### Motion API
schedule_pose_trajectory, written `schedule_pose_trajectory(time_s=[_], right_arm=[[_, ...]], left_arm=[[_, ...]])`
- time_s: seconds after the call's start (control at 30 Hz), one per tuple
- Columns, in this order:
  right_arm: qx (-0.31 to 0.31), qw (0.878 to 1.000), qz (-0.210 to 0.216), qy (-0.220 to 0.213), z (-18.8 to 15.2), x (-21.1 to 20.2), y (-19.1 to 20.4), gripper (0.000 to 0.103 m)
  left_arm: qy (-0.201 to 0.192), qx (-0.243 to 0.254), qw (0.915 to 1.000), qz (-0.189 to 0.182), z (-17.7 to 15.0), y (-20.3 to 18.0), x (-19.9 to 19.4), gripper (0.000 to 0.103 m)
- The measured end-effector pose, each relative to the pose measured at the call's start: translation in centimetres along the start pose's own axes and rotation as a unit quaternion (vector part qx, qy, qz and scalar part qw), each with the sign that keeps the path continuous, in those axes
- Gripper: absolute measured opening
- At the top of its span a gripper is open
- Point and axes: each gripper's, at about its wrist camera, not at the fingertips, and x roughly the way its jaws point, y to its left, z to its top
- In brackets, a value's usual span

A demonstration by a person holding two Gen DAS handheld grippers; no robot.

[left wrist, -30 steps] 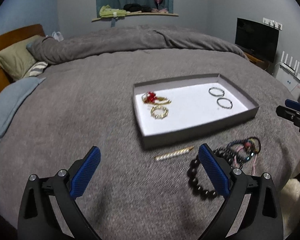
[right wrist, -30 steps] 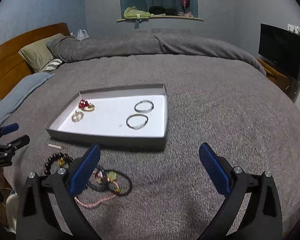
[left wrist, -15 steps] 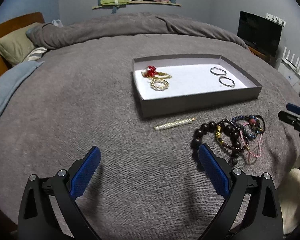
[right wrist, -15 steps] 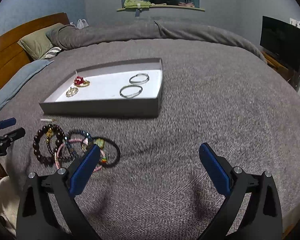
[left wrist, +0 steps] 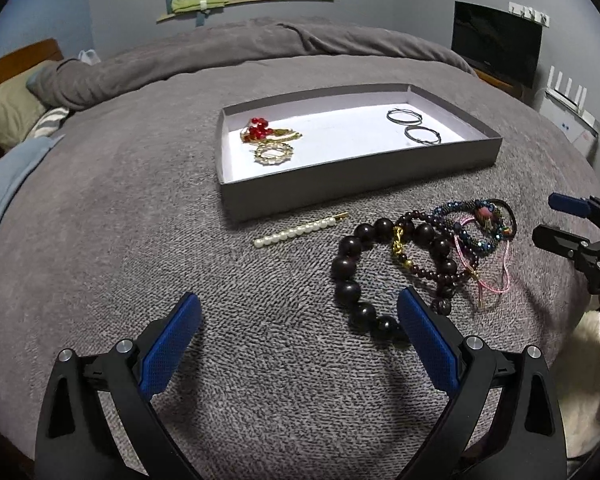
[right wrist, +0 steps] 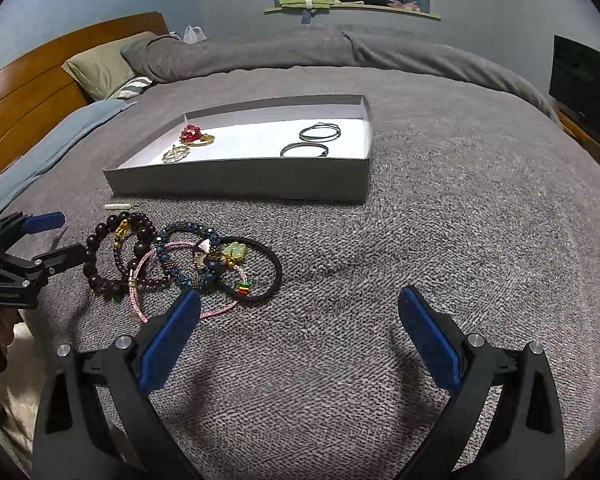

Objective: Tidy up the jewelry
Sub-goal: 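Withdraw both open tools from the box toward the remaining bracelets, then grasp a dark beaded bracelet with the right tool and lift it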

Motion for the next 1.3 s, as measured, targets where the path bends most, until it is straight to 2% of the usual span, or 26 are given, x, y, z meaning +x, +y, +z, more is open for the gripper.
schedule_pose_trajectory(time_s=[0.07, 0.27, 0.47, 0.53, 0.63, 0.9, 0.97, 1.0, 1.3], right_arm=[[-0.004, 1.000, -0.002, -0.003, 0.1, 0.0, 0.3, 0.097], [-0.019, 1.000, 0.017, -0.006, 0.7, 0.1, 1.6, 0.076], [-0.026, 0.998, 0.053, -0.002, 1.5, 0.7, 3.4, 0.047], [-0.034, 0.998, 0.054, 0.001, 1.7, 1.0, 4.1, 0.031], [-0.038, 0.998, 0.054, 0.005, 2.0, 1.5, 4.6, 0.023], [-0.038, 0.998, 0.046, 0.019, 2.2, 2.6, 4.7, 0.020], [-0.040, 0.998, 0.046, 0.021, 2.1, 2.7, 4.7, 0.015], [-0.041, 0.998, 0.047, 0.021, 2.1, 2.6, 4.8, 0.007], [-0.042, 0.997, 0.066, -0.016, 2.8, 0.1, 4.8, 0.007]], left_arm=[[0.000, -0.001, 1.0000, 0.000, 0.0, 0.1, 0.0, 0.097], [-0.002, -0.004, 1.0000, -0.004, 0.0, 0.4, 0.1, 0.097], [-0.002, -0.001, 1.0000, -0.006, 0.0, 0.2, 0.1, 0.097], [-0.003, 0.000, 1.0000, -0.007, 0.1, 0.2, 0.1, 0.097], [-0.006, -0.004, 0.9999, -0.008, 0.1, 0.5, -0.1, 0.097], [-0.007, -0.009, 0.9999, -0.009, 0.1, 1.0, -0.1, 0.097], [-0.007, -0.008, 0.9999, -0.011, 0.1, 1.0, -0.1, 0.097], [-0.006, -0.007, 0.9999, -0.011, 0.1, 1.0, -0.1, 0.097], [-0.005, -0.006, 0.9999, -0.013, 0.1, 0.7, 0.0, 0.097]])
